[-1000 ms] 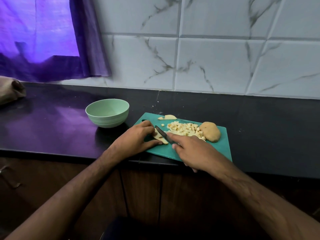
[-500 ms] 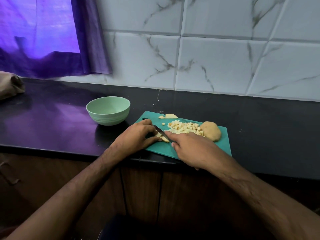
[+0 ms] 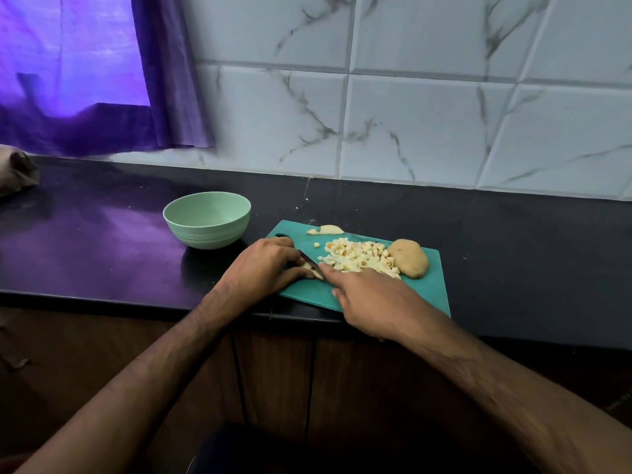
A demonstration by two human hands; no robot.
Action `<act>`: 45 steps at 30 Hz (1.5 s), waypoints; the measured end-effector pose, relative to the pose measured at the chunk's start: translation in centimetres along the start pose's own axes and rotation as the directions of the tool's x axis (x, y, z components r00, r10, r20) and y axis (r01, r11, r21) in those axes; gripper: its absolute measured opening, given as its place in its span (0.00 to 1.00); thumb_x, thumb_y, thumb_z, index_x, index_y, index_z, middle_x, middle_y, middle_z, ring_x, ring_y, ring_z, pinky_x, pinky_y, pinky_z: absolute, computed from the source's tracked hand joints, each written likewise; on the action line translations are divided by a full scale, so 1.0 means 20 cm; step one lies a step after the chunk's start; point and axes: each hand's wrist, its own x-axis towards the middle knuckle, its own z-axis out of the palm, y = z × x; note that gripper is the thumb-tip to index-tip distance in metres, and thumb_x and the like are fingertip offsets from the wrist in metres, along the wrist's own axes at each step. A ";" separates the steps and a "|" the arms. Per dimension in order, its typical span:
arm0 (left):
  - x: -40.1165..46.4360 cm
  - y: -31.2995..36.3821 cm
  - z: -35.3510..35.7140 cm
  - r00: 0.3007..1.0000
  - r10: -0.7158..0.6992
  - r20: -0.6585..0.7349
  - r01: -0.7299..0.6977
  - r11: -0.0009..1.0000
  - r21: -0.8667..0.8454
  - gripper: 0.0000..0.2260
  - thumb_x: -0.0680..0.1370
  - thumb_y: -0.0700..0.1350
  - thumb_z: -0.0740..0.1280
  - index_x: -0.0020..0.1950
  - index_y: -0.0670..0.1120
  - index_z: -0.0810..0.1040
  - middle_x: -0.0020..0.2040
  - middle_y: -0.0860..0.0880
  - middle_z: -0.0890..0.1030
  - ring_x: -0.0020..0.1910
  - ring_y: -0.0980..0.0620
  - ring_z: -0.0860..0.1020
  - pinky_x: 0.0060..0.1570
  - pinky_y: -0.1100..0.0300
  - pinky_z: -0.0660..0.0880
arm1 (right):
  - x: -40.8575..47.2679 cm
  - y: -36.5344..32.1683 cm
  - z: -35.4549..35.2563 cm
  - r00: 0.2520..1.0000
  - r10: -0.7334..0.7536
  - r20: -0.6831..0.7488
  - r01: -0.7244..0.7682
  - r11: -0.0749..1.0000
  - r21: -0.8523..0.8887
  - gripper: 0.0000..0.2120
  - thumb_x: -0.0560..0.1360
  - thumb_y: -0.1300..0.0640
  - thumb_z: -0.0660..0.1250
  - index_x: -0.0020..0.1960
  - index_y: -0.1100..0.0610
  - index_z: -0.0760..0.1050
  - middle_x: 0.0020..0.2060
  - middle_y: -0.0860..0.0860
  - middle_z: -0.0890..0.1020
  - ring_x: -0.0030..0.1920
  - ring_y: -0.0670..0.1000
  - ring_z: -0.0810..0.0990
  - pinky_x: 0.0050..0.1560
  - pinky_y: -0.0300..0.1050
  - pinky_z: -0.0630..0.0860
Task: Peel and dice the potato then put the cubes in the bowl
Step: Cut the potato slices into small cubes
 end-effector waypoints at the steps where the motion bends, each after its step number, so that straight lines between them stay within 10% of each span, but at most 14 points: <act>1: 0.00 0.00 0.00 1.000 -0.003 -0.007 0.003 1.000 -0.003 0.26 0.76 0.68 0.61 0.48 0.48 0.86 0.43 0.53 0.80 0.48 0.50 0.83 0.42 0.49 0.79 | -0.04 0.01 0.01 1.000 -0.002 0.005 0.002 1.000 0.001 0.25 0.87 0.49 0.51 0.82 0.40 0.49 0.38 0.46 0.70 0.36 0.44 0.70 0.32 0.43 0.65; 17: -0.03 -0.02 0.02 0.998 -0.008 -0.057 0.003 0.996 -0.086 0.17 0.75 0.60 0.71 0.50 0.47 0.86 0.44 0.53 0.80 0.43 0.53 0.81 0.42 0.49 0.79 | -0.07 0.01 0.03 0.999 0.027 -0.045 -0.028 0.999 -0.024 0.25 0.87 0.47 0.49 0.82 0.39 0.48 0.41 0.46 0.73 0.41 0.46 0.73 0.43 0.49 0.73; 37: -0.05 0.00 0.00 0.997 -0.004 -0.078 -0.002 0.997 -0.078 0.16 0.76 0.58 0.69 0.46 0.46 0.86 0.41 0.54 0.80 0.38 0.55 0.79 0.38 0.49 0.78 | -0.02 -0.01 -0.02 0.999 -0.008 -0.033 0.007 0.999 -0.039 0.24 0.87 0.48 0.50 0.82 0.39 0.50 0.39 0.45 0.69 0.38 0.44 0.69 0.31 0.43 0.62; 45: -0.05 0.03 -0.03 0.995 0.035 -0.096 -0.044 0.994 -0.097 0.06 0.76 0.48 0.76 0.46 0.46 0.87 0.42 0.54 0.82 0.40 0.58 0.80 0.41 0.62 0.76 | 0.14 -0.07 -0.03 0.999 -0.032 0.024 0.030 0.998 0.051 0.25 0.87 0.51 0.51 0.82 0.43 0.53 0.39 0.46 0.71 0.31 0.46 0.73 0.35 0.46 0.74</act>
